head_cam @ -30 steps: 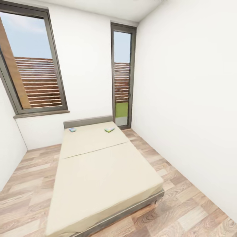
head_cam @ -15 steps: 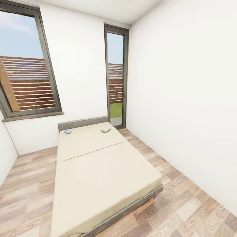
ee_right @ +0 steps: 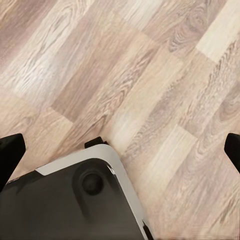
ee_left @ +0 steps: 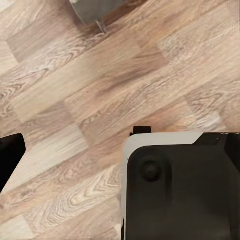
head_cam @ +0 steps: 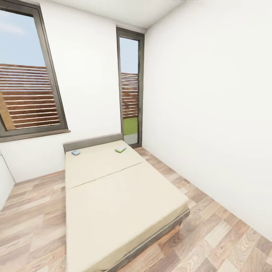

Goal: Put all the toys in the child's room - the three board games (two on the bed and one on the table), the two jigsaw puzzles on the table, and the tennis ball on the table - inside the toy box on the table in the child's room.

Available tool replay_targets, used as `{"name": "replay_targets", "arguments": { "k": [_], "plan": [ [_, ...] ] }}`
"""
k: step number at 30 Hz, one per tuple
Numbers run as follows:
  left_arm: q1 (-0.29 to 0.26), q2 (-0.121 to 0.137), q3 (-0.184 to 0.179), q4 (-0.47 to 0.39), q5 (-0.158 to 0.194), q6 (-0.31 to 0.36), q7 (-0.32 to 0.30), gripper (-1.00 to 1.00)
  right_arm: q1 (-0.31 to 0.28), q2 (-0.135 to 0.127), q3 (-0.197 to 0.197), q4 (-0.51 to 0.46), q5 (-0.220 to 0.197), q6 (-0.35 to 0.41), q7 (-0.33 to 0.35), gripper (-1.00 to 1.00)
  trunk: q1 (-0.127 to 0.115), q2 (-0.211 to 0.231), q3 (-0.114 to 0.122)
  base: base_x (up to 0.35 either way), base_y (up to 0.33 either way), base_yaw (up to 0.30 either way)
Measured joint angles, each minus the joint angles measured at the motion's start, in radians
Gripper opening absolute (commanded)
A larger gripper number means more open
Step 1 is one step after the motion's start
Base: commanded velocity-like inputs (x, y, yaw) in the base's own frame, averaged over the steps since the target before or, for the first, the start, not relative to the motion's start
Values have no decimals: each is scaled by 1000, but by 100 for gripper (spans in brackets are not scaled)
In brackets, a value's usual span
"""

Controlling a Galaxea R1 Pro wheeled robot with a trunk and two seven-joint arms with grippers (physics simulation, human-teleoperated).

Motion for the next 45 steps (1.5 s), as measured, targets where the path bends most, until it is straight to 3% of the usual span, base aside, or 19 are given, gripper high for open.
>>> {"name": "replay_targets", "arguments": {
  "k": [16,45],
  "plan": [
    [0,0,0,0,0,0,0,100,0,1,0,0,6,0,0,100,0,0,0,54,268,-235],
    [0,-1,-1,-1,0,0,0,100,0,1,0,0,8,0,-2,100,0,0,0,10,63,-73]
  ]
}}
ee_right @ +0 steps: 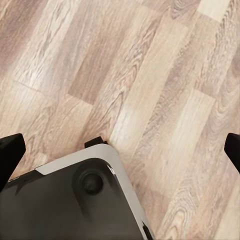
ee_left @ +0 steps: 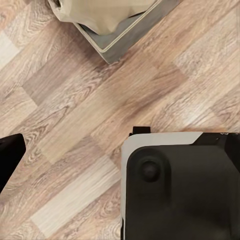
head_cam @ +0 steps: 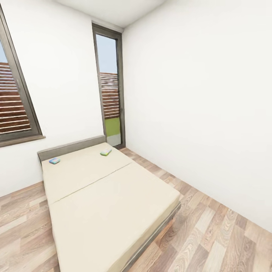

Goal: Put all the toys in the child's room - the three board games (two on the bed and one on the table), the two jigsaw puzzles on the table, and the tennis ball on the table - inside the toy box on the table in the child's room.

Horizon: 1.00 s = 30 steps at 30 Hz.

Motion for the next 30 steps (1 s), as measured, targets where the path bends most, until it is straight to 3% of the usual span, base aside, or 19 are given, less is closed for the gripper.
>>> {"name": "replay_targets", "arguments": {
  "k": [8,20,30],
  "plan": [
    [0,1,1,0,0,0,0,100,0,-1,1,0,0,0,1,100,0,0,0,0,105,-77],
    [0,1,1,0,0,0,0,100,0,-1,0,0,0,0,1,100,0,0,0,0,136,-260],
    [0,1,1,0,0,0,0,100,0,-1,1,0,-1,0,2,100,0,0,0,-26,249,-265]
  ]
}}
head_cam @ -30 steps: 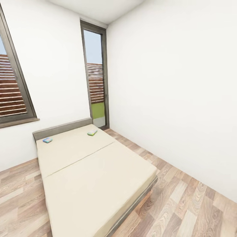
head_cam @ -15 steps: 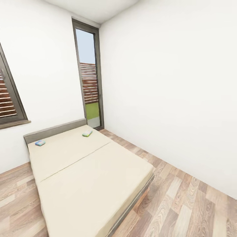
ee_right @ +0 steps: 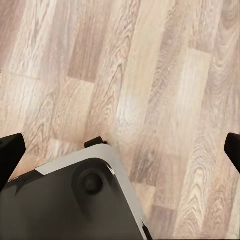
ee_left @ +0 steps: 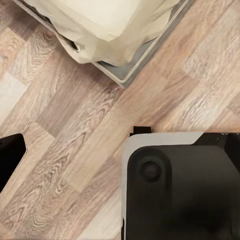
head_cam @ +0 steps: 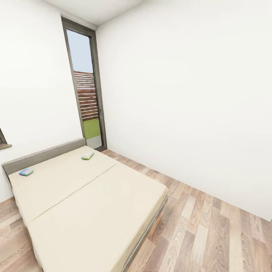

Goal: Put all the toys in the child's room - the three board games (two on the bed and one on the table), the two jigsaw puzzles on the table, and the tennis ball on the table - inside the toy box on the table in the child's room.

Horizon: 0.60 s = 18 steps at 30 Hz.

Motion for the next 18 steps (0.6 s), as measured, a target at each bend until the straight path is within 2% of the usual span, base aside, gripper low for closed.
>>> {"name": "replay_targets", "arguments": {
  "k": [15,18],
  "plan": [
    [0,0,-1,0,0,0,0,100,0,1,-1,0,1,0,0,100,0,0,0,-10,142,-31],
    [0,0,-1,0,0,0,0,100,0,1,0,0,1,0,0,100,0,0,0,0,125,-119]
  ]
}}
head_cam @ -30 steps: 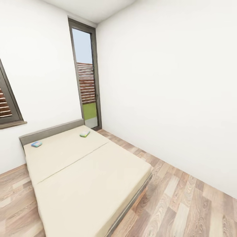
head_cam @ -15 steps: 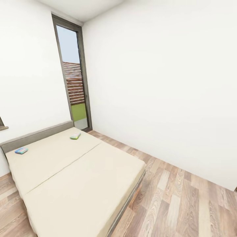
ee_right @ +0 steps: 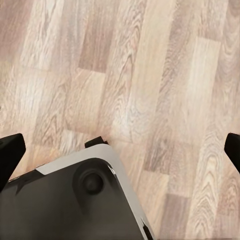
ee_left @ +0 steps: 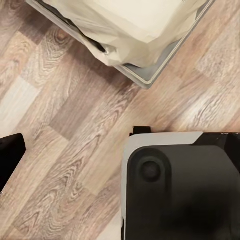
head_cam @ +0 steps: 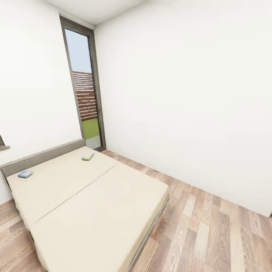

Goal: Put all the toys in the child's room - the three board games (two on the bed and one on the table), the two jigsaw puzzles on the table, and the tennis ball on the table - inside the toy box on the table in the child's room.

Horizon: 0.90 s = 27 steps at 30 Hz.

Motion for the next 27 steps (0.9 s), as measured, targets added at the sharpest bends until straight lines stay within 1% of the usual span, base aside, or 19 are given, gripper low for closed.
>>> {"name": "replay_targets", "arguments": {
  "k": [5,11,16,22,27],
  "plan": [
    [0,0,0,0,0,0,0,100,0,0,1,0,0,0,0,100,0,0,1,0,196,-184],
    [0,0,1,0,0,0,0,100,0,0,1,0,1,0,0,100,0,0,2,0,102,-48],
    [0,0,1,0,0,0,0,100,0,0,2,0,0,0,0,100,0,0,2,0,213,-80],
    [0,-1,0,0,0,0,0,100,0,0,2,0,0,0,0,100,0,0,4,-12,240,-221],
    [0,0,0,0,0,0,0,100,0,0,2,0,0,0,0,100,0,-1,7,-81,213,-256]
  ]
}}
